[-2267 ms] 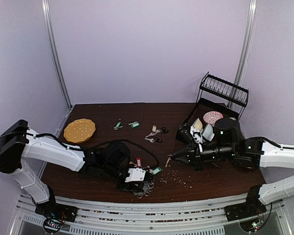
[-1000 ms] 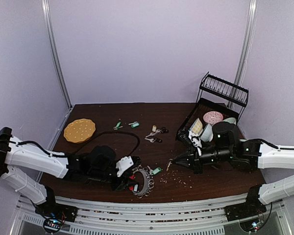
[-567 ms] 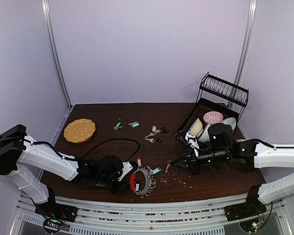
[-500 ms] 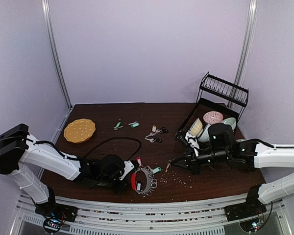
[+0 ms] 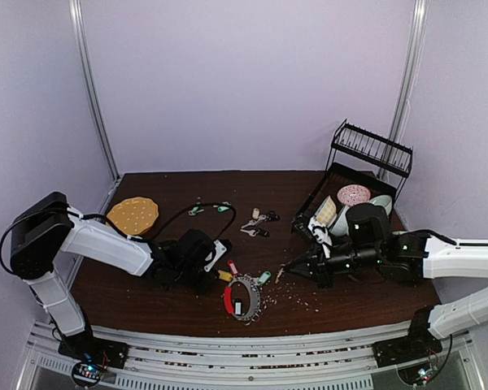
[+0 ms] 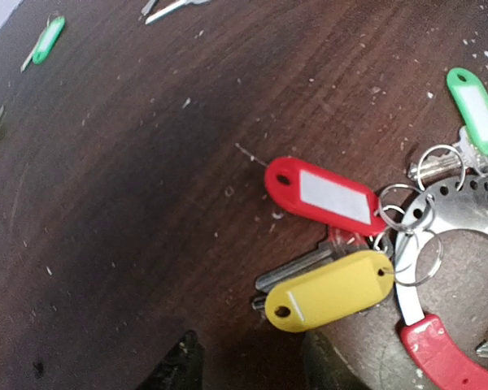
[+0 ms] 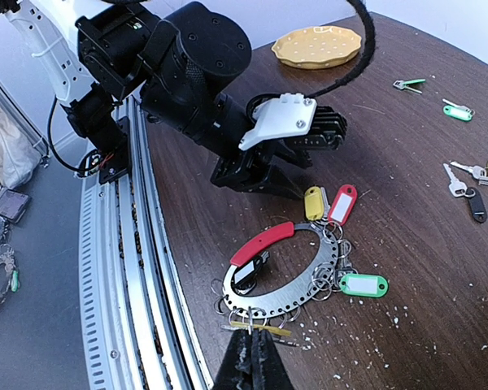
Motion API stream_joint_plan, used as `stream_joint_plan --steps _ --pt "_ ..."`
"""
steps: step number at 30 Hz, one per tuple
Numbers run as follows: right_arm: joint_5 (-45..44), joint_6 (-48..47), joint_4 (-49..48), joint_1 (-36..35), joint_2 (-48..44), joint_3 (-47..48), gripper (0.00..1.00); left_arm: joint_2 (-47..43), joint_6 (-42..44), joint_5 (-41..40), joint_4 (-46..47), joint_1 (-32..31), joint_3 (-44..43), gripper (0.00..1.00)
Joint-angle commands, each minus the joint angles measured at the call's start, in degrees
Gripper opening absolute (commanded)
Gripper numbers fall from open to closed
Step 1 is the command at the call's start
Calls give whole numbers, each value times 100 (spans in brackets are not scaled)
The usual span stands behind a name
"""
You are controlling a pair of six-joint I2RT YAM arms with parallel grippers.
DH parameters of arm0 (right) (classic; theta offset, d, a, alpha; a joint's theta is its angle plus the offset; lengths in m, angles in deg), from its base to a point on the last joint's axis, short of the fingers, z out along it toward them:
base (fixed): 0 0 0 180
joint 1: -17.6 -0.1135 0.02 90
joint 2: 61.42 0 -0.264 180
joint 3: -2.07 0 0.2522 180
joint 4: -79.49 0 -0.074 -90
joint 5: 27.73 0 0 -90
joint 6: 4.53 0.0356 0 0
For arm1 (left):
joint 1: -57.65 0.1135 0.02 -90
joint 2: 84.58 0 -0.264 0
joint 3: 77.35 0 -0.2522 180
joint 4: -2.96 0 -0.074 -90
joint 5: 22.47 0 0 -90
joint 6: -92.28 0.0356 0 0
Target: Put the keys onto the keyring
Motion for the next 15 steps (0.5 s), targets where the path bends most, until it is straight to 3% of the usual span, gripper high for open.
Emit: stream_joint_plan --steps 1,4,7,15 --pt "-152 6 84 23 -250 39 0 -352 -578 394 -298 -13 22 51" --pt "-159 15 -3 21 -283 -11 0 -205 -1197 1052 -296 -38 -326 65" --pt "-110 36 -23 24 -284 -10 0 146 -1446 1058 -530 -125 -739 69" --pt "-162 116 -69 15 -561 -201 0 842 -1492 660 -1090 -279 -1390 67"
